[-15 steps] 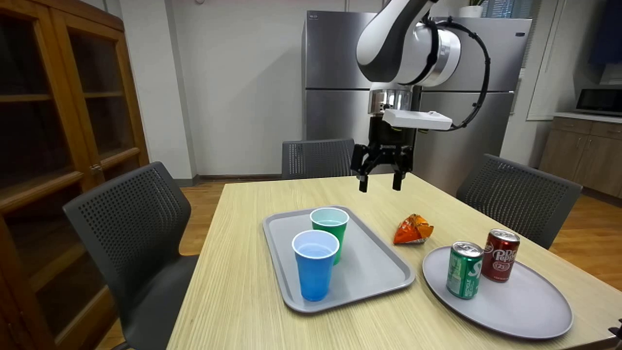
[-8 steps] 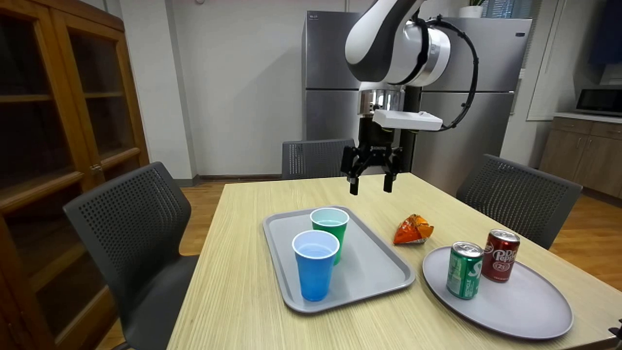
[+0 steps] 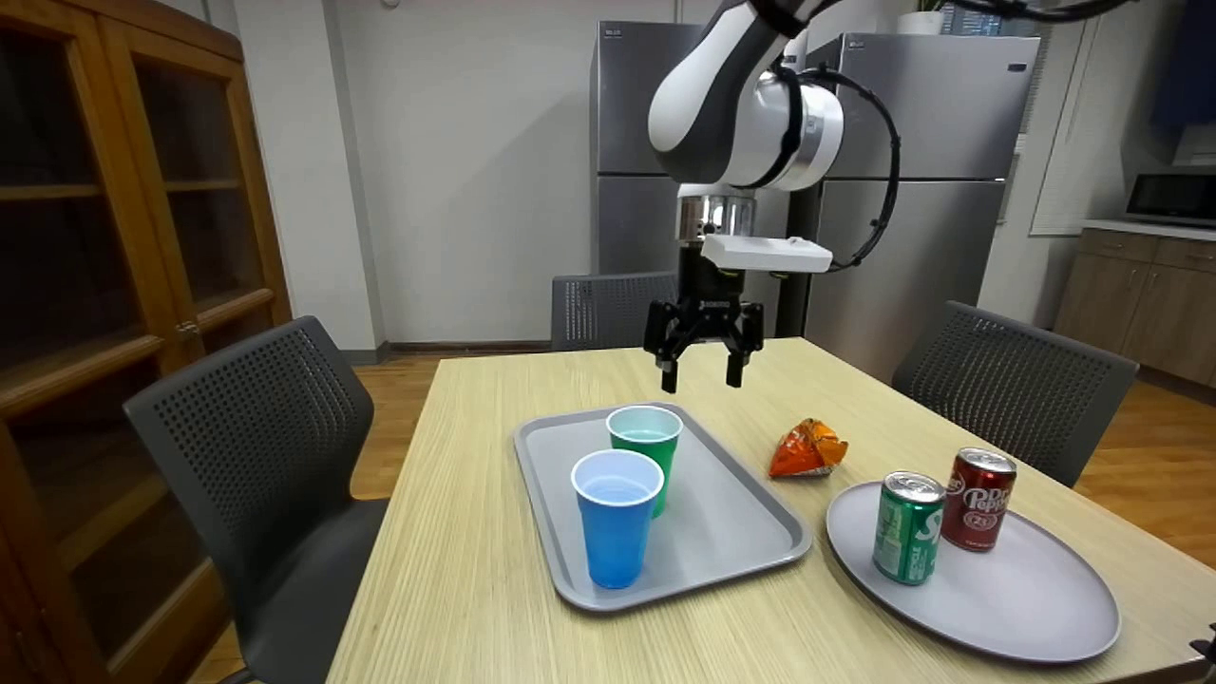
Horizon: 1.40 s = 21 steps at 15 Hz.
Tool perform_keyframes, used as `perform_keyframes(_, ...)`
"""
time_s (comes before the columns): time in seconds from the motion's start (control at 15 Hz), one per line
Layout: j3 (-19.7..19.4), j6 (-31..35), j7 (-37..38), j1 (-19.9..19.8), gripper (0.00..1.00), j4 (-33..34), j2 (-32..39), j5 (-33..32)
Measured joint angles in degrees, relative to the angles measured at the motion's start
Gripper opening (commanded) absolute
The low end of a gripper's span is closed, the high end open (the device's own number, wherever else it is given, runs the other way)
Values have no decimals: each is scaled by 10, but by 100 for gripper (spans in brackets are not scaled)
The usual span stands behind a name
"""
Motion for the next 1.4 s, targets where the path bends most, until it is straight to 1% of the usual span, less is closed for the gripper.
perform_keyframes(0.4,0,0,0,0,100,62,67,0)
perform_keyframes(0.67,0,-1,0,2,100,91,97,0)
perform_keyframes(1.07,2,-7,0,6,100,100,119,0)
perform_keyframes(1.4,5,-12,0,7,100,102,123,0)
